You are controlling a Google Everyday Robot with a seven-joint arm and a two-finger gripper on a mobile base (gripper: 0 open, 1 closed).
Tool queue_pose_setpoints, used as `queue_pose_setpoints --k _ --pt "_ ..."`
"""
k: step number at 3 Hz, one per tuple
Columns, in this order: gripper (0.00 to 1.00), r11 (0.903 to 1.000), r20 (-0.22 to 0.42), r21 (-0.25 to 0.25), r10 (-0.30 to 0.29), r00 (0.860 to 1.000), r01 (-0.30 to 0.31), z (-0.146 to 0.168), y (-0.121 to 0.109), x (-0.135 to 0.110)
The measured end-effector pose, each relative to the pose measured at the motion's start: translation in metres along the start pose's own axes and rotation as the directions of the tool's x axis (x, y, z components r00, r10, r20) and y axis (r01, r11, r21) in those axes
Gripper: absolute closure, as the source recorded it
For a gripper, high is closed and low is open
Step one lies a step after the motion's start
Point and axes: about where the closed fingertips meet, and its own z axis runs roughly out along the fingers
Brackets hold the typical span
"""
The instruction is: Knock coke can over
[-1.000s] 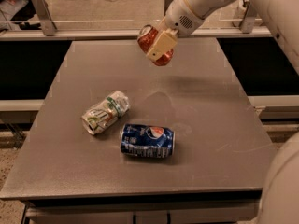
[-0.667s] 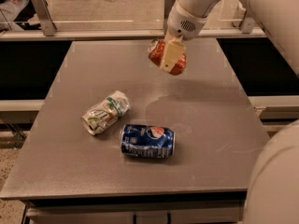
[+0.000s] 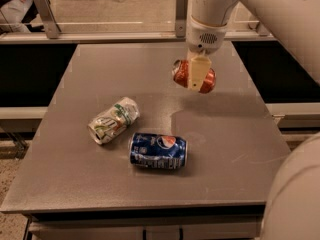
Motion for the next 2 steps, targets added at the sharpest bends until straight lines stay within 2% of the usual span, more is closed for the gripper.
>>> queue_pose_setpoints --k 1,2 --pt "0.82 0.9973 0.053 -0.065 -0.032 0.998 0.035 0.025 0.009 -0.021" --pt "0.58 0.9902 0.093 -0.118 -0.064 0.994 0.075 0.05 0.022 -0.045"
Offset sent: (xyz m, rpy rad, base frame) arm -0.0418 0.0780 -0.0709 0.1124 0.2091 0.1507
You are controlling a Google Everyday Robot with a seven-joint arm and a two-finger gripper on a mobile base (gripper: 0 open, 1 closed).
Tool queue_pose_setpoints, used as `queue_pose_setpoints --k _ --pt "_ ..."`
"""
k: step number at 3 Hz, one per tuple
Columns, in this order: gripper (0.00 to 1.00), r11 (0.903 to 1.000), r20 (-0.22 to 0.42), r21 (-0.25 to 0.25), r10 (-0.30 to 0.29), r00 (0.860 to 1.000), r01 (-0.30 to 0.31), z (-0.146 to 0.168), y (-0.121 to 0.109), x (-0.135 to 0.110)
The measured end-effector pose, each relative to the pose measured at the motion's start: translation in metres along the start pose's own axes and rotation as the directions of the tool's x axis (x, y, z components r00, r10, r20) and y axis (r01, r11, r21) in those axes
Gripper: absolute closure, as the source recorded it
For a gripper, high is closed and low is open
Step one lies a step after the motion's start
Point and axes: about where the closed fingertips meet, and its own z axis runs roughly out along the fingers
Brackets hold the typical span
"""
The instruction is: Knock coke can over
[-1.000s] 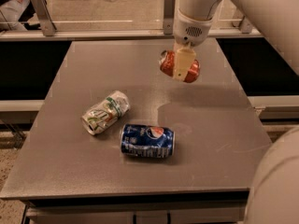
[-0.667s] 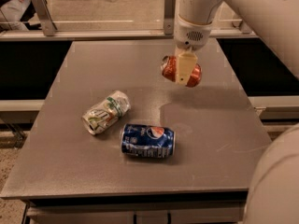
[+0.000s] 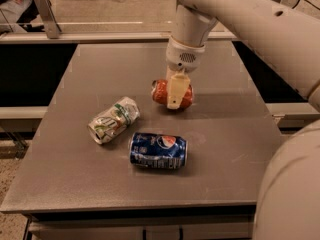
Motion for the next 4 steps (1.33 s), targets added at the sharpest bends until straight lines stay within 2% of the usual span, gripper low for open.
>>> queue_pose_setpoints --k 2,3,4 --pt "0.12 0.9998 0.012 0.021 0.0 1.0 0.0 0.0029 -0.0067 -0.0034" --pt "0.0 0.9996 0.016 0.028 -0.001 1.0 0.0 0.0044 -0.0091 -0.0051" --pt "0.0 0.9996 0.017 0.028 -0.001 1.0 0.0 0.0044 -0.0092 -0.0051"
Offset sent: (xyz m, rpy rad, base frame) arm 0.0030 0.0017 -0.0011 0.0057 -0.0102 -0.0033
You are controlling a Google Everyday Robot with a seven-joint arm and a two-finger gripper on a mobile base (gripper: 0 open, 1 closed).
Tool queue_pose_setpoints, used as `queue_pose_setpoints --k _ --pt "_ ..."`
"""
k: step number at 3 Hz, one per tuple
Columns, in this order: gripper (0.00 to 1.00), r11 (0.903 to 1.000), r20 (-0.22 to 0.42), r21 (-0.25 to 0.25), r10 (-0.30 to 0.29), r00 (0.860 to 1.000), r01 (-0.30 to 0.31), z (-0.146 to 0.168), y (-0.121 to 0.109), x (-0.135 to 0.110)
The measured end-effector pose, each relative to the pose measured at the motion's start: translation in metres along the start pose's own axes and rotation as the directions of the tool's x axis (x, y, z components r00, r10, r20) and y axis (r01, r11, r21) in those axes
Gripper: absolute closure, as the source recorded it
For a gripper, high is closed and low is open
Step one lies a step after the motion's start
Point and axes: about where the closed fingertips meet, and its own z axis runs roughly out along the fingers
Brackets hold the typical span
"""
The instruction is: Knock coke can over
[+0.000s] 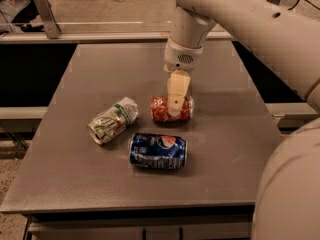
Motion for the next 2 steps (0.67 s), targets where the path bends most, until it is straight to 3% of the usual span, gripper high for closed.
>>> queue_pose_setpoints --k 1,2 --pt "0.0 0.9983 0.002 0.047 -0.033 0.999 0.033 -0.014 0.005 0.01" --pt "0.0 0.9809 0.019 0.171 -0.098 0.995 0.094 -0.042 0.026 0.056"
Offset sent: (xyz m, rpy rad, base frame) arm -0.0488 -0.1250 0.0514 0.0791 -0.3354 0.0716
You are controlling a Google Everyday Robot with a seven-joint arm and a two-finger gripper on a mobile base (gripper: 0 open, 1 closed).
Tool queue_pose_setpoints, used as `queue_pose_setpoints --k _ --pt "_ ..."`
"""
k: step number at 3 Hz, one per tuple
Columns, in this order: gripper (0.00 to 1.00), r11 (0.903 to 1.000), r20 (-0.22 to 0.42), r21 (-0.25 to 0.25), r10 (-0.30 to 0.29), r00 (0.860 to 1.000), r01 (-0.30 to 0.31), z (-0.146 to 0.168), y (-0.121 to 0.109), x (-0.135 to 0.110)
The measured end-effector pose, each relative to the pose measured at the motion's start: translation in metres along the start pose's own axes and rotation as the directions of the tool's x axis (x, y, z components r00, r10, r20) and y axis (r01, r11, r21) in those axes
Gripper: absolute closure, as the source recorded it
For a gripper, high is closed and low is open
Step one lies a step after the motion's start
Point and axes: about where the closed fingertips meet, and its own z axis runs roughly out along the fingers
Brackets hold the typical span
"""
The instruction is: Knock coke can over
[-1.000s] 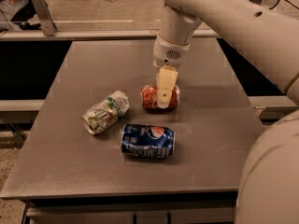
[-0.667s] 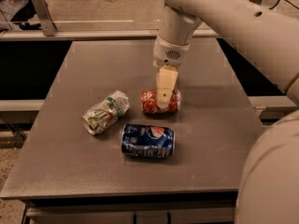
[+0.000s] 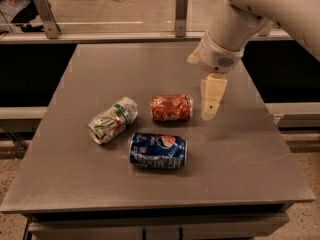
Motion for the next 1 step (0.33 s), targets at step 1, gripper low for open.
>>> queue_pose_setpoints --k 1 --pt "0.0 1.0 0.0 -0.002 0.0 1.0 0.0 0.0006 -0.0003 -0.0017"
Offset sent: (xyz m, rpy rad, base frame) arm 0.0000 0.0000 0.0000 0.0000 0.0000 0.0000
